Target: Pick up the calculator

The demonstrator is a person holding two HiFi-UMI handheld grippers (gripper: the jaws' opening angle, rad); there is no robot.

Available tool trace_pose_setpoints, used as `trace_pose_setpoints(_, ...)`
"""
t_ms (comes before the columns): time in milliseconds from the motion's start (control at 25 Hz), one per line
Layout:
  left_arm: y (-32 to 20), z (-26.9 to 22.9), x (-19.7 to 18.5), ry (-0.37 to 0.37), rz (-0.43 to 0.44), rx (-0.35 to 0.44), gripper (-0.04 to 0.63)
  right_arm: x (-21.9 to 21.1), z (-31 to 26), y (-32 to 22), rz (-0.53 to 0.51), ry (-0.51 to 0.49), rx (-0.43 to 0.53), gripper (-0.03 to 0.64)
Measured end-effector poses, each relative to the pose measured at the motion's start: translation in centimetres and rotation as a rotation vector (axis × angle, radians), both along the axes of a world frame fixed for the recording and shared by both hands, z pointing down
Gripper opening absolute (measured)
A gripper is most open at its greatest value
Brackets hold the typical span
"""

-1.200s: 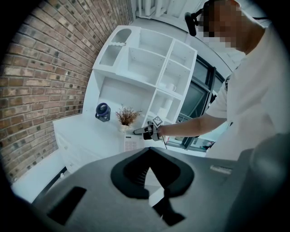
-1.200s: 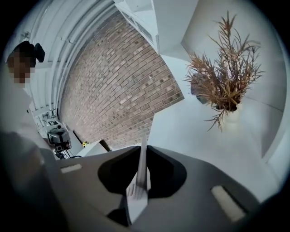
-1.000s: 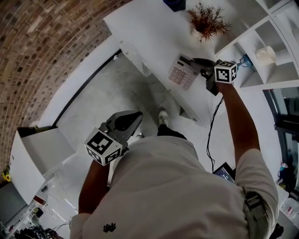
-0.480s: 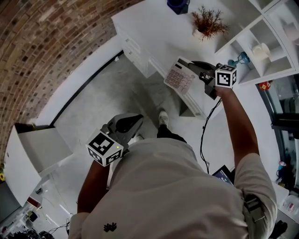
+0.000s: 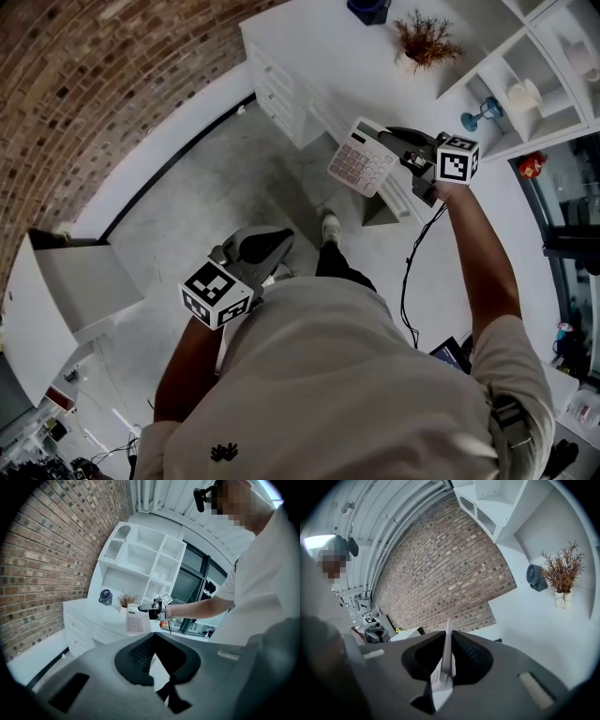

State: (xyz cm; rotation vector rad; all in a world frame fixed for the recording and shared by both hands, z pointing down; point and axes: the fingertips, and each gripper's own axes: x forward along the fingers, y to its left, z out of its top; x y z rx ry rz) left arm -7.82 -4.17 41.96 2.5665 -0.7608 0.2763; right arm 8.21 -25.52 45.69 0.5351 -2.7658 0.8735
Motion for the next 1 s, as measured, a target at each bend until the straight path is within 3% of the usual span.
trace_pose_setpoints(1000,5.5,0.3,-1.0,0.016,0.029,0.028,0.006,-2.5,-2.7,7.6,-0.027,-0.039,0.031,0.057)
